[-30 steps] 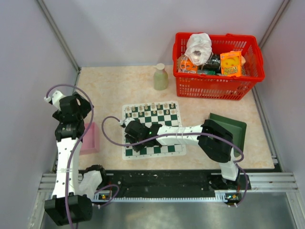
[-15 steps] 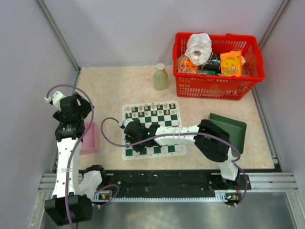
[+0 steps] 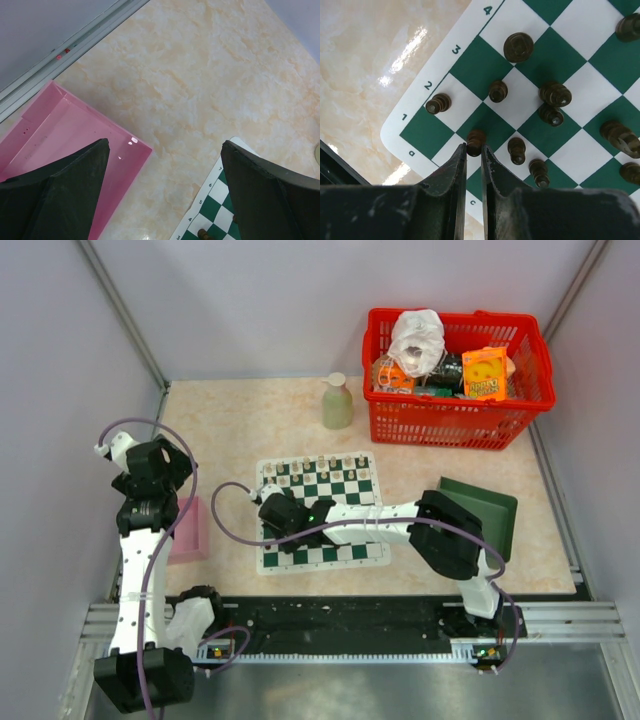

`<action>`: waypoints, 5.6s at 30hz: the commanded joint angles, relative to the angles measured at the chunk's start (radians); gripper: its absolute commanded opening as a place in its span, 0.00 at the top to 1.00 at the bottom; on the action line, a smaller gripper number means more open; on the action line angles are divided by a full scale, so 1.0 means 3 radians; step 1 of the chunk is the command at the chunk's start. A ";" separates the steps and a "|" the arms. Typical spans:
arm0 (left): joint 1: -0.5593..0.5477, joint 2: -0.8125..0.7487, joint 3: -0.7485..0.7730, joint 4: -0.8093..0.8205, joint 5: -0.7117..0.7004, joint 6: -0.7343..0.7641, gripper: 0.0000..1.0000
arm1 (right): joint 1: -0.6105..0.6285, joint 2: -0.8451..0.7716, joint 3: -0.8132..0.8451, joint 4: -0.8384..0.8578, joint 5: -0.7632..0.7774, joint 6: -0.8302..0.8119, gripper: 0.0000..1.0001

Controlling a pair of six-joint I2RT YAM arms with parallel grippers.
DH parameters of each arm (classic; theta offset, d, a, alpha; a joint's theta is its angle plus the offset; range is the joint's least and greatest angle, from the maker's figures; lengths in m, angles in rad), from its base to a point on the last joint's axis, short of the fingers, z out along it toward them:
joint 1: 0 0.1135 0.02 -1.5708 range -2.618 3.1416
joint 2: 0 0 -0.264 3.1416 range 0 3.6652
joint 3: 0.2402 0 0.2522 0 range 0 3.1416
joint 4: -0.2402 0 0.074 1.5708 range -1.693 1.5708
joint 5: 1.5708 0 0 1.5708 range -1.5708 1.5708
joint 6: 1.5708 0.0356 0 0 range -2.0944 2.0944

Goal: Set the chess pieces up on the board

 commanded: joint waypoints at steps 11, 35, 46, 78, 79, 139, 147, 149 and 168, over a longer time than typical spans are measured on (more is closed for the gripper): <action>0.0022 -0.0058 -0.0013 0.0136 0.0006 0.0033 0.01 | 0.0017 0.0075 0.0217 0.0061 0.0104 0.0001 0.88; 0.0022 -0.0027 0.0002 0.0177 0.0046 0.0048 0.01 | -0.0049 -0.0707 0.0074 0.0056 0.0252 -0.0106 0.64; 0.0027 -0.0037 0.0007 0.0166 0.0062 0.0053 0.01 | -0.0760 -0.1203 -0.0662 0.0015 0.0411 0.0114 0.64; 0.0042 -0.0068 -0.0033 0.0161 0.0113 0.0048 0.01 | -0.1491 -0.1219 -0.1333 -0.0062 0.0273 0.0298 0.68; 0.0037 -0.0063 -0.0033 0.0171 0.0118 0.0043 0.01 | -0.1491 -0.1214 -0.1338 -0.0082 0.0273 0.0308 0.68; 0.0068 -0.0129 -0.0095 0.0161 -0.0036 -0.0018 0.01 | 0.0324 0.0054 0.0436 -0.0108 0.0125 0.0155 0.89; 0.0068 -0.0145 -0.0105 0.0161 -0.0020 -0.0018 0.01 | 0.0324 0.0192 0.0544 -0.0118 0.0114 0.0098 0.89; 0.0068 -0.0145 -0.0105 0.0161 -0.0025 -0.0018 0.01 | 0.0324 0.0223 0.0559 -0.0128 0.0125 0.0093 0.89; 0.0073 -0.0155 -0.0115 0.0166 0.0011 -0.0003 0.01 | 0.0263 -0.0098 0.0524 -0.0123 0.0176 -0.0040 0.65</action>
